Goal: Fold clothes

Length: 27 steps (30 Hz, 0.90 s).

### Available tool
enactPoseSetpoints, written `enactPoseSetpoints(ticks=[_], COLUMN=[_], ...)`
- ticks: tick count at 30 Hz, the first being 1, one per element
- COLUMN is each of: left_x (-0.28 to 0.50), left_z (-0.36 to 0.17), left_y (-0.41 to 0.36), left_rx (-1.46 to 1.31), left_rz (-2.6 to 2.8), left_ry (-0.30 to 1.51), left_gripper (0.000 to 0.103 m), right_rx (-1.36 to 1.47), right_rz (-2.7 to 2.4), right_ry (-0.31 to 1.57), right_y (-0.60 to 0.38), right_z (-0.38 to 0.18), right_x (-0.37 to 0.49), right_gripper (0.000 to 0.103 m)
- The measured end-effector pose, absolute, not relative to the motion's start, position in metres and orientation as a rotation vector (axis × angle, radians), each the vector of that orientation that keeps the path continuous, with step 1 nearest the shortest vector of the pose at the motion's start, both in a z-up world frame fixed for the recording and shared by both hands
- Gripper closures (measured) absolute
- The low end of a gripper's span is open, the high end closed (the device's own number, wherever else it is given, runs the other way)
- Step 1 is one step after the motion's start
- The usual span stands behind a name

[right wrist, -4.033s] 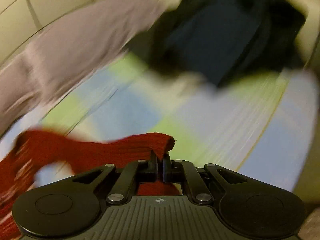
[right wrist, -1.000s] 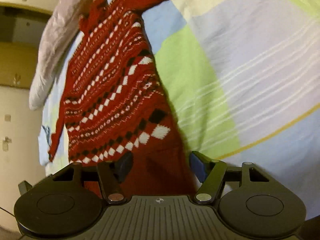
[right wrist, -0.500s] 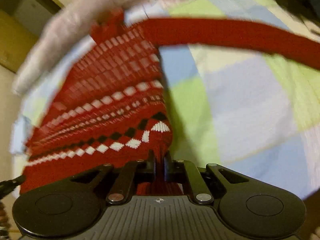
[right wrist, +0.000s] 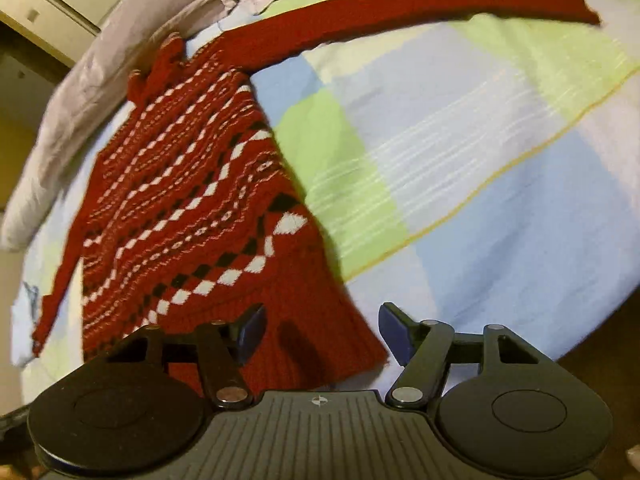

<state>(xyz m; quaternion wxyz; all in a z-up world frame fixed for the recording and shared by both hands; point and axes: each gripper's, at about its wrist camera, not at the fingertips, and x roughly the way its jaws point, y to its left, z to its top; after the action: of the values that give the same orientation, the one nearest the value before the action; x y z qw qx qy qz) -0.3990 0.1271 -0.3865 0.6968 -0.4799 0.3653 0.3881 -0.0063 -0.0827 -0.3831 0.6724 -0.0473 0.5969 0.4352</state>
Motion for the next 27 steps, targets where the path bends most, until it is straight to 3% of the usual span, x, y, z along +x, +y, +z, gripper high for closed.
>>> enactPoseSetpoints(ticks=[1, 2, 4, 7, 10, 12, 17, 22, 27], left_x=[-0.395, -0.398, -0.408, -0.417, -0.407, -0.395, -0.393, -0.421, -0.420], left_z=[-0.388, -0.381, -0.361, -0.353, -0.377, -0.379, -0.380, -0.380, -0.384], left_y=[0.126, 0.124, 0.119, 0.111, 0.108, 0.109, 0.116, 0.122, 0.128], left_rx=[-1.058, -1.051, -1.031, -0.997, -1.001, -0.949, -0.941, -1.101, -1.196], left_rz=[0.860, 0.868, 0.892, 0.942, 0.974, 0.981, 0.983, 1.008, 0.975], left_ry=[0.825, 0.800, 0.725, 0.755, 0.917, 0.963, 0.991, 0.881, 0.801], left_gripper=[0.100, 0.100, 0.101, 0.100, 0.101, 0.101, 0.097, 0.094, 0.092], right_rx=[-0.142, -0.170, -0.205, -0.288, -0.455, -0.509, -0.218, 0.262, 0.367], right_rz=[0.992, 1.011, 1.065, 1.163, 1.213, 1.173, 1.099, 0.987, 0.946], right_ry=[1.351, 1.339, 1.265, 1.126, 1.110, 1.258, 1.392, 1.521, 1.580], right_y=[-0.080, -0.078, -0.076, -0.075, -0.068, -0.064, -0.092, -0.121, -0.121], right_z=[-0.384, -0.381, -0.360, -0.327, -0.331, -0.363, -0.374, -0.390, -0.417], right_x=[-0.008, -0.009, -0.011, -0.019, -0.036, -0.037, -0.011, 0.038, 0.046], right_gripper=[0.082, 0.098, 0.098, 0.098, 0.097, 0.095, 0.059, 0.059, 0.059])
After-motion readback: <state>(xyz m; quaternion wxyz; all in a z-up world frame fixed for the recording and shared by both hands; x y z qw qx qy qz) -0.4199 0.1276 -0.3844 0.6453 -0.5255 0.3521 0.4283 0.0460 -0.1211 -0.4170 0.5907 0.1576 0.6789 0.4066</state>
